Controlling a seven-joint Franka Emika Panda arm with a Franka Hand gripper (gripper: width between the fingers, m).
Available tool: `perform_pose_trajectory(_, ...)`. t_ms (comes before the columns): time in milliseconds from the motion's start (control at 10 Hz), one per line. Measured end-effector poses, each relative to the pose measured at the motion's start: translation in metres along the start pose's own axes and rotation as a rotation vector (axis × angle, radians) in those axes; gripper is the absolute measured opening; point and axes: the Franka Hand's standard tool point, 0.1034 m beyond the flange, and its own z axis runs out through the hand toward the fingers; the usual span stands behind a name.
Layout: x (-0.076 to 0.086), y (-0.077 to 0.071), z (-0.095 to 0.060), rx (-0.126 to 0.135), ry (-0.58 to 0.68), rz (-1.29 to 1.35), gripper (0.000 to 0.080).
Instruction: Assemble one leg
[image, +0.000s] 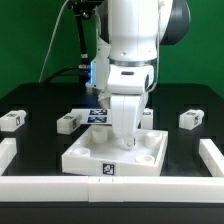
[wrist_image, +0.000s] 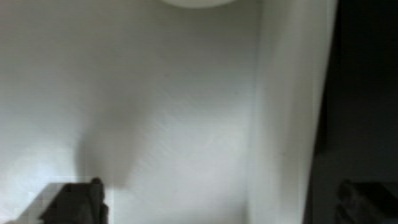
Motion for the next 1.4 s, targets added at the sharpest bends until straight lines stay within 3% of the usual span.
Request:
perform_pose_trajectory(100, -0.0007, 0.0004, 0.0002, -0.001, 0.001, 0.002, 0.0597)
perform_pose_trajectory(300, -0.0008, 0.0002, 0.0003, -0.001, 0.0, 0.002, 0.0319)
perform_pose_trajectory(400, -0.0008, 0.0002, 0.0004, 0.0, 0.0, 0.002, 0.0319)
perform_pose_trajectory(500, -0.0008, 0.0002, 0.0004, 0.0, 0.0, 0.002, 0.0137)
perform_pose_trajectory(600, -0.0009, 0.0014, -0.0002, -0.004, 0.001, 0.004, 0.0059)
perform_pose_trajectory(1400, -0.0009, 0.002, -0.0005, -0.006, 0.002, 0.004, 0.006)
